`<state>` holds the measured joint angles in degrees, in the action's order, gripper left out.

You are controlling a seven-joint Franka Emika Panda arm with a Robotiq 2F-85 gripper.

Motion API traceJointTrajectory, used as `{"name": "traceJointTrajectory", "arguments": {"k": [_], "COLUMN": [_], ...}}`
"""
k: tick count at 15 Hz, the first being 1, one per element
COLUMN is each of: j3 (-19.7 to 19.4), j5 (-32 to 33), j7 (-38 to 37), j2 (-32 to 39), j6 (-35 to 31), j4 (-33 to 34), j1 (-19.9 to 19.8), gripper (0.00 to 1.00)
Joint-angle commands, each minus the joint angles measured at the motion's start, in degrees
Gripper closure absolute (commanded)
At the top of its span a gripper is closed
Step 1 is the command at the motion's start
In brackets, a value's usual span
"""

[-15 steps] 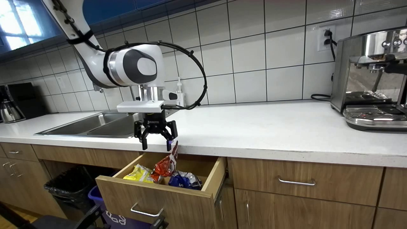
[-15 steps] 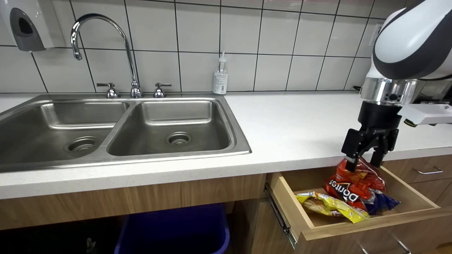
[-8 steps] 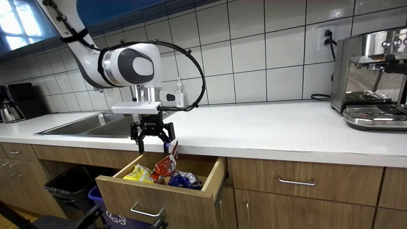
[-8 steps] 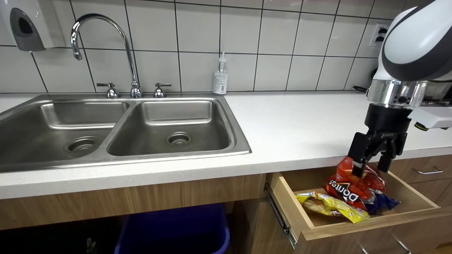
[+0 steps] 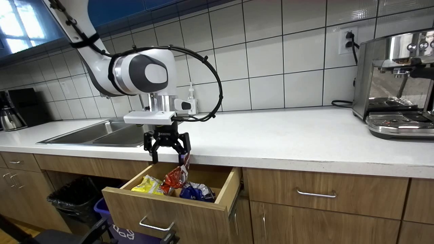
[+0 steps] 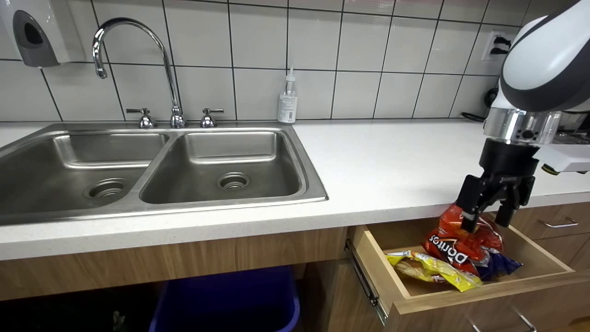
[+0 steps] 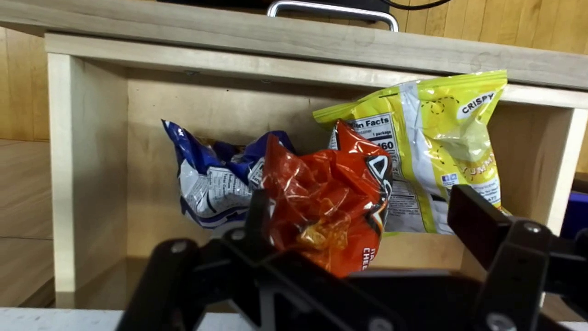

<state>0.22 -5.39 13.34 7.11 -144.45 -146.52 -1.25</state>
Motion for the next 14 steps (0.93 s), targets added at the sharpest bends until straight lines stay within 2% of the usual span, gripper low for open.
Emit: {"name": "traceJointTrajectory", "arguments": {"k": [1, 14], "j3": [0.0, 1.5], "j5": [-0.2, 1.2], "j7": [0.1, 0.2], "j2": [3.1, 17.4], "j6": [-1.3, 2.0], "j4": [2.3, 15.1], "j1": [-0.7, -1.0], "gripper": [0.0, 0.0]}}
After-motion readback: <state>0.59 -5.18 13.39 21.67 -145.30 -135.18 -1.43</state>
